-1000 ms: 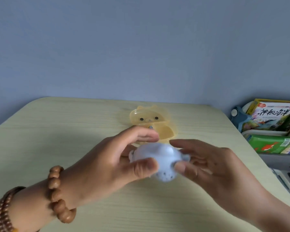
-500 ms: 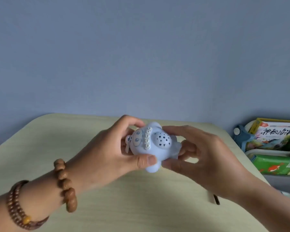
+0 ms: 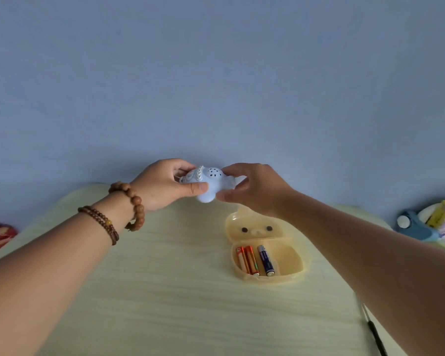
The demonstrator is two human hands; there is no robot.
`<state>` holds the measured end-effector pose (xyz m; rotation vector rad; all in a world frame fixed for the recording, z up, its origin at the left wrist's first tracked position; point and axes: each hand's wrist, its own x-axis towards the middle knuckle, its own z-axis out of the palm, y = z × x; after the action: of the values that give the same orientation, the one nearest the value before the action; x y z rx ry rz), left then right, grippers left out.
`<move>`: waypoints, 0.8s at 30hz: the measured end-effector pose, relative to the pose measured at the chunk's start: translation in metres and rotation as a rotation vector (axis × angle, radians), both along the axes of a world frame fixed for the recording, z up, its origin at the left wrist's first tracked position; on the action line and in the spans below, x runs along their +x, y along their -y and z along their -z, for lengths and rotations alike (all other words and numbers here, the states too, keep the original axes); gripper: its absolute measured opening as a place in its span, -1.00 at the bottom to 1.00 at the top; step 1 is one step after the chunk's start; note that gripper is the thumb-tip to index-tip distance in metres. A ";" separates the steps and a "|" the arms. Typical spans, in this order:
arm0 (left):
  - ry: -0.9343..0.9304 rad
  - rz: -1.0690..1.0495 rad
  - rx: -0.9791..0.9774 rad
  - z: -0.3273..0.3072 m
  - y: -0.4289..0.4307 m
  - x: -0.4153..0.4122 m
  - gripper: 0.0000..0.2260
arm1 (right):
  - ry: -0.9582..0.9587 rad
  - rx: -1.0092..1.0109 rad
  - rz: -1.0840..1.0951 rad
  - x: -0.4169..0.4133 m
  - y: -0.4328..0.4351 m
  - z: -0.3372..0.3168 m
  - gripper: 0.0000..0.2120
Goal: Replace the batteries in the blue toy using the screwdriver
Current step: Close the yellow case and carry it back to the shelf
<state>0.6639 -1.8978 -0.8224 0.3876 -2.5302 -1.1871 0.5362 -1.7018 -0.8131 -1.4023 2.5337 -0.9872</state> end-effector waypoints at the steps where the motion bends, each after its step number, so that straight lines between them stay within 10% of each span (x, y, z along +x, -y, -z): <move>1: 0.014 -0.010 -0.017 0.003 0.002 -0.003 -0.38 | 0.008 0.012 0.002 -0.002 0.003 0.003 -0.61; 13: 0.056 -0.017 -0.034 0.034 0.003 -0.010 -0.53 | 0.027 0.160 0.021 -0.012 0.010 0.025 -0.51; 24: 0.101 -0.051 -0.097 0.028 -0.001 -0.003 -0.16 | 0.079 0.114 0.169 -0.022 -0.044 0.014 -0.59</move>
<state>0.6612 -1.8965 -0.8501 0.4958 -2.6348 -1.0466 0.5138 -1.6579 -0.8271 -1.1131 2.6376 -0.8867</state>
